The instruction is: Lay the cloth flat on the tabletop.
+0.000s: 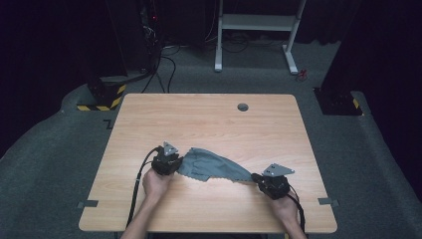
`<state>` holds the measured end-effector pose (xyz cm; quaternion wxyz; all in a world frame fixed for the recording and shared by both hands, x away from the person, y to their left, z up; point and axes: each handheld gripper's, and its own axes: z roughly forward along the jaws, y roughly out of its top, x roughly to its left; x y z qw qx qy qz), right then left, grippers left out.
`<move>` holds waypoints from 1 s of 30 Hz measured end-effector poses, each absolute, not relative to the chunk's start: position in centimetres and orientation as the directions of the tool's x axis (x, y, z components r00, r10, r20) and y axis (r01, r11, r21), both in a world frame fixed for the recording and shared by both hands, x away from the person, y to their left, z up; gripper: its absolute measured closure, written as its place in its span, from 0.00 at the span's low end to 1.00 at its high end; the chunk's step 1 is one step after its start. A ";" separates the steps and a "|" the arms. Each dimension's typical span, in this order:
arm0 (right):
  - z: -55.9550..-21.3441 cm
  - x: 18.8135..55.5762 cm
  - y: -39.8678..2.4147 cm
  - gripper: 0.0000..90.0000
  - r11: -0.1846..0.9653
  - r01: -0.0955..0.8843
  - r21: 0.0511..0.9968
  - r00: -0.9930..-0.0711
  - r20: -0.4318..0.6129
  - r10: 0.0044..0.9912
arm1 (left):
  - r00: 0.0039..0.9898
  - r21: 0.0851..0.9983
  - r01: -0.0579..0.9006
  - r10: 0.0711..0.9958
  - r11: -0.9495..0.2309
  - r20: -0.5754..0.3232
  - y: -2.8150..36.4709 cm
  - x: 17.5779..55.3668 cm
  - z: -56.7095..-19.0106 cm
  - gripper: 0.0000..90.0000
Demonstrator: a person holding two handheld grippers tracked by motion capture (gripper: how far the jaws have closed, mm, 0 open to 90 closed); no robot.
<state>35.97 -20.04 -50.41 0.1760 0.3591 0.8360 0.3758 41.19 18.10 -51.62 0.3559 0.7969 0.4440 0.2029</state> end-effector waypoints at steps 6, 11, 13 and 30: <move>-49.9 36.0 -18.5 0.81 0.453 0.431 0.780 -0.691 -0.037 0.722 | 0.628 0.772 0.502 0.778 -0.391 -0.014 15.9 39.3 -50.3 0.59; -50.4 37.0 -17.2 0.76 0.470 0.441 0.765 -0.689 -0.048 0.724 | 0.642 0.733 0.515 0.766 -0.444 0.013 13.8 40.2 -51.1 0.58; -50.7 37.3 -17.0 0.76 0.471 0.453 0.756 -0.687 -0.040 0.725 | 0.646 0.718 0.523 0.763 -0.459 0.018 13.2 40.6 -51.6 0.63; -52.0 37.3 -16.8 0.72 0.480 0.478 0.736 -0.699 -0.012 0.715 | 0.727 0.770 0.455 0.686 -0.448 -0.030 14.1 38.2 -49.2 0.99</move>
